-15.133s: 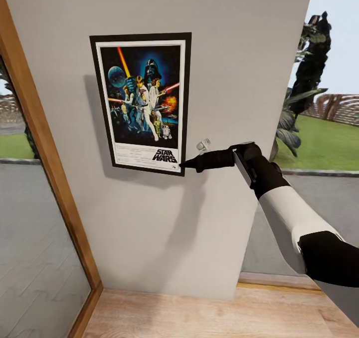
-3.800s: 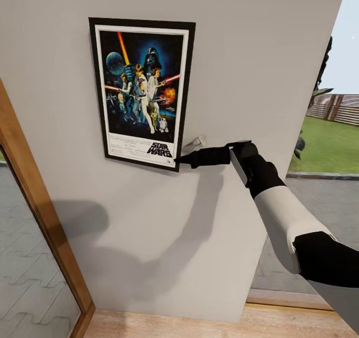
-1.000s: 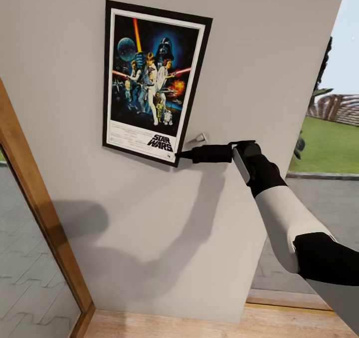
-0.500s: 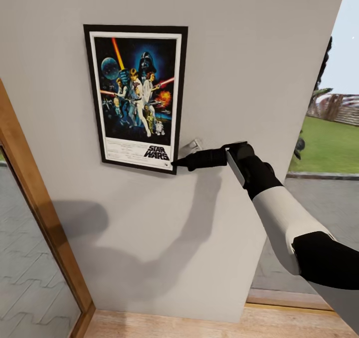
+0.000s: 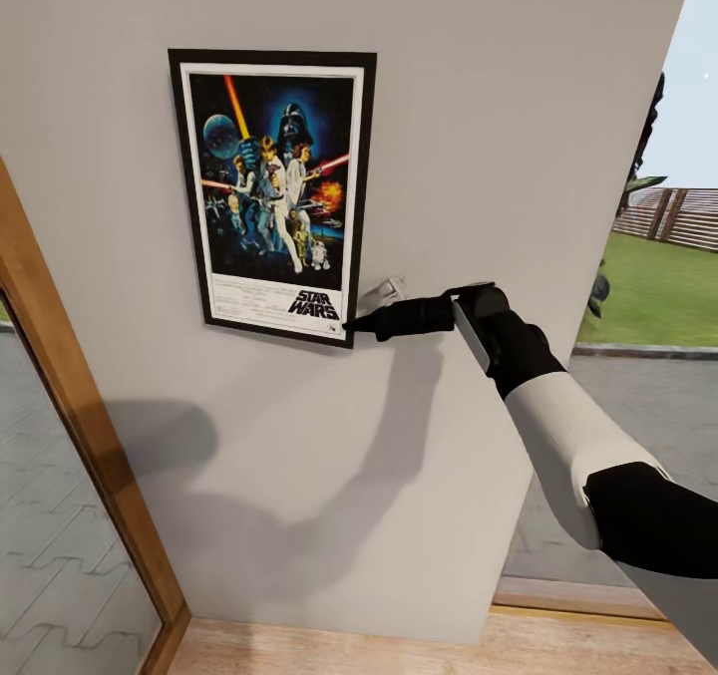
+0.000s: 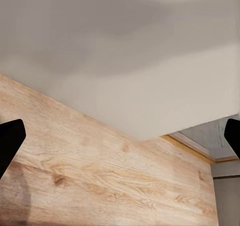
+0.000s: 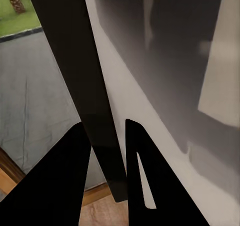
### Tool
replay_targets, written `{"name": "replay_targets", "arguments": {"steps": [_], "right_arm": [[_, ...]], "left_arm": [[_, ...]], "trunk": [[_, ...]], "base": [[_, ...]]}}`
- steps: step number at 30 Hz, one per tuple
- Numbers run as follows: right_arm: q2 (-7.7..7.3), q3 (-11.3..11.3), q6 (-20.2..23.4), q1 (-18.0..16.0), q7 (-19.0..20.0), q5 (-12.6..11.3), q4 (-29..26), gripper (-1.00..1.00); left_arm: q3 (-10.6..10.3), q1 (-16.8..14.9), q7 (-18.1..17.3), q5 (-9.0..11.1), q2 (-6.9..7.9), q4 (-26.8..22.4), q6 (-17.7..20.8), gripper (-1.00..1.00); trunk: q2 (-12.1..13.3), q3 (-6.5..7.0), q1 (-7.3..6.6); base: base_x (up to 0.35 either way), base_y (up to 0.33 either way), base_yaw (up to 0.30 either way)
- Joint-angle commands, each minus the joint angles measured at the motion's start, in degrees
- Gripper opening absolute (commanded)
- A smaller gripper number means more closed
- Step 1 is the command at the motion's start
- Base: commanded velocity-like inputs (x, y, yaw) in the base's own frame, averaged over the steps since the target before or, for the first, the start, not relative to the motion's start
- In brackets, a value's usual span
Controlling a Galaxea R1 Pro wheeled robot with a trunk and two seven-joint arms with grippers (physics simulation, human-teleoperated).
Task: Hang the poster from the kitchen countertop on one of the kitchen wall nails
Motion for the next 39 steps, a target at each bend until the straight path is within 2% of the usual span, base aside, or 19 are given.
{"name": "replay_targets", "arguments": {"steps": [1, 39], "right_arm": [[-0.01, 0.07, 0.49, -0.04, -0.07, -0.39, 0.00, -1.00], [0.15, -0.24, 2.32, 0.06, -0.82, -0.87, 0.26, -1.00]], "left_arm": [[0.46, -0.03, -0.15, -0.43, -0.01, 0.06, -0.29, 1.00], [0.48, -0.03, -0.15, -0.35, -0.09, 0.00, -0.29, 1.00]], "trunk": [[-0.07, -0.06, 0.03], [-0.07, -0.06, 0.03]], "base": [[0.000, 0.000, 0.000], [0.000, 0.000, 0.000]]}}
